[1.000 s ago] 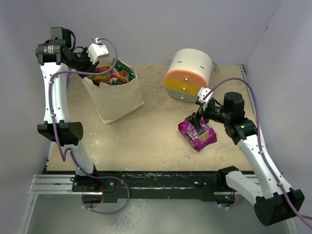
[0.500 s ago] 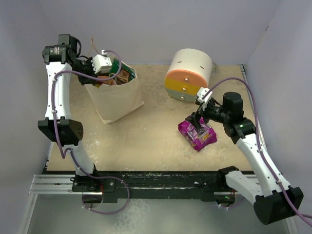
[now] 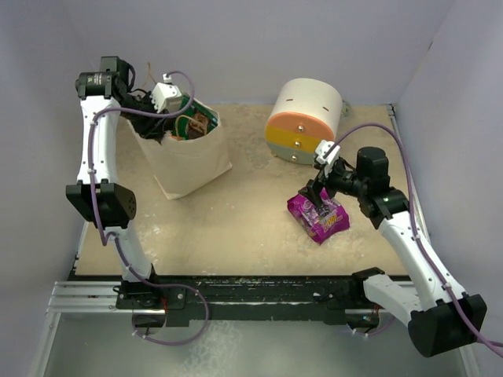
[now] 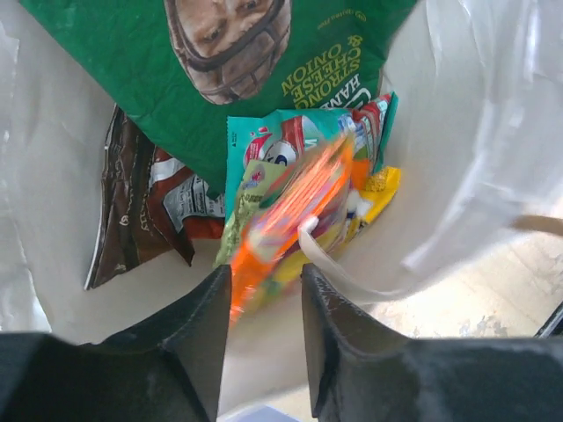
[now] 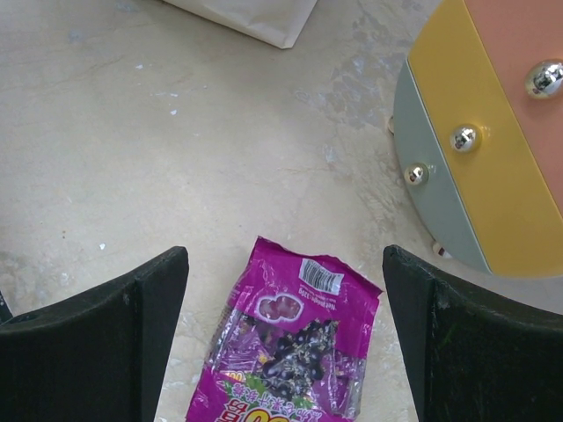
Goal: Place the snacks into the paper bag
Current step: Place the snack in the paper bag, then pick up the snack from the center of the board.
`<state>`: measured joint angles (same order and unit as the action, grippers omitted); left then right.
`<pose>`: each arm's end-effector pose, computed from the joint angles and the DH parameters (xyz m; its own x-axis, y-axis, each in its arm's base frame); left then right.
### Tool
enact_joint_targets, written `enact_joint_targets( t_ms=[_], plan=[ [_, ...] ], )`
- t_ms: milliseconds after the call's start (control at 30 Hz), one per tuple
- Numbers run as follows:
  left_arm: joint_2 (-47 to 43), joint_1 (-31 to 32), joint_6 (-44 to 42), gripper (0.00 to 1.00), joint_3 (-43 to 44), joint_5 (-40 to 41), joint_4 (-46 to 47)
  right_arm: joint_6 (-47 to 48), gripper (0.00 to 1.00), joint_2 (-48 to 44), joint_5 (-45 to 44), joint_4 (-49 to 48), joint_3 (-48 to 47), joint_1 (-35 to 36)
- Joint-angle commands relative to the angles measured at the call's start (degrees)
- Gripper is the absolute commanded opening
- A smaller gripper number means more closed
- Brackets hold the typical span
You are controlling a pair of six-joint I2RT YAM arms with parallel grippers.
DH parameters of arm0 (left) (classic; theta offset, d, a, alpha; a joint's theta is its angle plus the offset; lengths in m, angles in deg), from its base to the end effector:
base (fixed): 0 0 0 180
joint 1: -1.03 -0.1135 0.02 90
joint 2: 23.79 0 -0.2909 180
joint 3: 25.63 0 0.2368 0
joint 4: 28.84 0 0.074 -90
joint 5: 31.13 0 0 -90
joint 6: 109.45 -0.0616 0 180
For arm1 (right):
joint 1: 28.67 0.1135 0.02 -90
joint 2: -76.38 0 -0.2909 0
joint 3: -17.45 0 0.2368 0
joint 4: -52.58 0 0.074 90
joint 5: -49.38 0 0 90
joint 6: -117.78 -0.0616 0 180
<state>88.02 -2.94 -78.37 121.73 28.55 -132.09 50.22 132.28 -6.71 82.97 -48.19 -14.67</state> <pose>0.3703 -0.0055 0.4036 -0.3640 0.7158 -0.5959 0.8583 0.5063 0.0839 0.1929 0.0835 0.3503 -0.0463 -0.3380 -0.9400 -0.7844 0.5950 -0.1753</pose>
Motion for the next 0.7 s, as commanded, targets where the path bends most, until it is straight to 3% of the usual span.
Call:
enact_joint_targets(
  t_ms=[0, 300, 500, 667],
  plan=[
    [-2.2, 0.28, 4.63, 0.44, 3.8, -3.48, 1.83, 0.52, 0.93, 0.46, -0.72, -2.72, 0.5, -0.29],
    [-11.36, 0.28, 9.7, 0.76, -2.51, 0.72, 13.98, 1.16, 0.94, 1.89, -3.1, -2.8, 0.91, -0.27],
    [-23.21, 0.28, 13.84, 0.99, -14.41, 7.37, 26.38, 3.95, 0.94, 7.38, -9.5, 4.92, -2.77, -0.29],
    [-35.62, 0.25, 18.35, 0.99, -27.91, 12.05, 37.84, 4.39, 0.93, 11.57, -17.25, 9.76, -4.43, -0.29]
  ],
)
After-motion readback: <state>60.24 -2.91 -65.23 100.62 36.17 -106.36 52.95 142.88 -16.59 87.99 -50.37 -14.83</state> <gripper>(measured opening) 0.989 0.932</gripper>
